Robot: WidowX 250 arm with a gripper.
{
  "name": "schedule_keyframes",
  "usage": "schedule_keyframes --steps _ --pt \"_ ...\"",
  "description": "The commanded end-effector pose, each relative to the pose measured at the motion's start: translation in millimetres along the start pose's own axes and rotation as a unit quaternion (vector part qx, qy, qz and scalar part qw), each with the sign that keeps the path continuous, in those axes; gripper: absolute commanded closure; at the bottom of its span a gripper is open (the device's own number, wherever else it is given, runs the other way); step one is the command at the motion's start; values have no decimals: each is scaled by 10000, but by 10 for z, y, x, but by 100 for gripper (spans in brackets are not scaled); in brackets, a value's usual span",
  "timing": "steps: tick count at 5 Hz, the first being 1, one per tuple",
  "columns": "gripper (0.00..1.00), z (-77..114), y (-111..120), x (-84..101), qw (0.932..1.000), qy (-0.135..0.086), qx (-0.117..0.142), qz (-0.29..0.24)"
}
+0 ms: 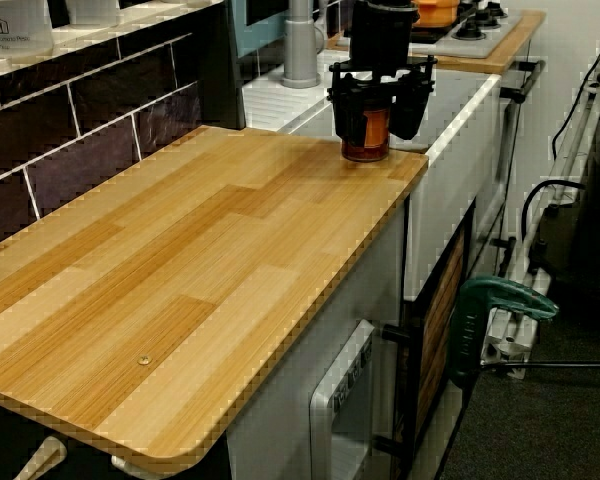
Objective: Push into sink
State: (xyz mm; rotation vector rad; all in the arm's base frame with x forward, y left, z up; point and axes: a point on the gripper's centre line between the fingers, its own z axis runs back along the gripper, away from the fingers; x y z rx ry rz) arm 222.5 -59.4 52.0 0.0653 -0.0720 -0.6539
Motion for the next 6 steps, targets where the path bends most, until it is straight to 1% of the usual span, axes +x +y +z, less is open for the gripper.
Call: schedule_keyframes --steps 1,4,5,6 --pt "0 25 -41 171 9999 -122 43 -20" --pt "0 -26 -42 398 10000 -8 -79 13" --pt "0 -60 -33 475 9996 141 -256 -27" --pt "0 -74 -45 534 9990 258 -349 -127"
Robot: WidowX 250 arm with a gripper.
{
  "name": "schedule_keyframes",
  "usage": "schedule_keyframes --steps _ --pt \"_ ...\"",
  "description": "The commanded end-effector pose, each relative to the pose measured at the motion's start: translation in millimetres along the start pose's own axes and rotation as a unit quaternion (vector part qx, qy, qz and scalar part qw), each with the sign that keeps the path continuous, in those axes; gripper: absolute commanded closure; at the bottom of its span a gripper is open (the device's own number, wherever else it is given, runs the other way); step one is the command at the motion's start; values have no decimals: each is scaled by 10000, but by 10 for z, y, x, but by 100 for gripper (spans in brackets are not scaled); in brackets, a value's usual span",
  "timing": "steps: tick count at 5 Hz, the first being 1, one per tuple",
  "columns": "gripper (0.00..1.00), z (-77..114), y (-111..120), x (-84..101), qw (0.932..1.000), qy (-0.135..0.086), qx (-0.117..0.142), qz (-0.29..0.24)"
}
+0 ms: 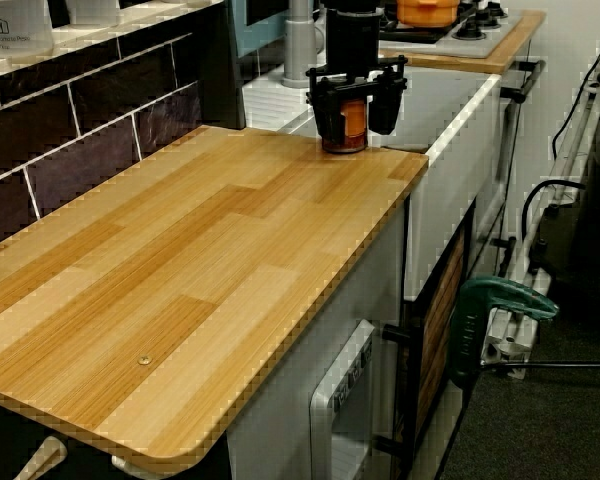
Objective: Push into sink
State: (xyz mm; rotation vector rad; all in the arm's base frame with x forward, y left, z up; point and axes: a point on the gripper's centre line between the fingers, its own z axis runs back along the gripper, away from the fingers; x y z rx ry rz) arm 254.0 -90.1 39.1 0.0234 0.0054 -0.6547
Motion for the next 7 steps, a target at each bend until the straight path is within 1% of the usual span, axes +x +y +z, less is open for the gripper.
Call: schedule_keyframes --steps 1,2,3,4,5,6,7 --pt "0 58 1 162 9997 63 -87 -218" --pt "0 30 -2 235 9994 141 -147 -268" --pt "0 -90 25 339 9993 248 -5 -267" --pt "0 -222 -18 406 9986 367 155 -345" --pt "0 -289 -110 417 9975 449 225 -502" --pt "0 -269 -170 393 9969 439 254 -604" --pt "0 -222 -194 350 9969 407 217 -637"
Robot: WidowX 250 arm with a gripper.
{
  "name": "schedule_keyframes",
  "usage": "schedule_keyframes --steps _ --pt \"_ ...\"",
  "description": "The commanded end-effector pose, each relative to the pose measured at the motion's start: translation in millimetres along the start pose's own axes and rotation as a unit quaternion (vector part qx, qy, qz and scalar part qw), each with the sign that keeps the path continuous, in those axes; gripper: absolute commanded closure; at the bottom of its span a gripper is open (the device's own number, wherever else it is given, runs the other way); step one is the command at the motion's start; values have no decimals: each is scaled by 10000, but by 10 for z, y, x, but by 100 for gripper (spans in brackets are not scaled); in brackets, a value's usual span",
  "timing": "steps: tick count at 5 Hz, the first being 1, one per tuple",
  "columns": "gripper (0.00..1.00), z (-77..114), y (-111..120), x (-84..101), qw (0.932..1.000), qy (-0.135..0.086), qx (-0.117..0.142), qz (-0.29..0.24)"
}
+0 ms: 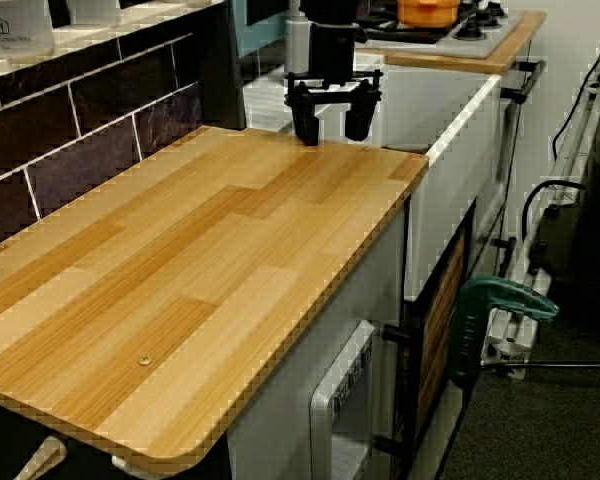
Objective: Push into sink
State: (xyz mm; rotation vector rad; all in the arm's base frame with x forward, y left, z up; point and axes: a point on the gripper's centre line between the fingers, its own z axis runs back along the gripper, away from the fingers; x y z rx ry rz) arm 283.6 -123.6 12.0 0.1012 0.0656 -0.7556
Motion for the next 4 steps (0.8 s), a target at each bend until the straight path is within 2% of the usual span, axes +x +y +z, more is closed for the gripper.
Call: schedule_keyframes --steps 1,3,4 --pt "0 104 -81 -135 9998 -46 -152 -100" --pt "0 472 108 -261 9983 -315 -490 -39" --pt "0 472 108 -261 9983 -315 -490 -39"
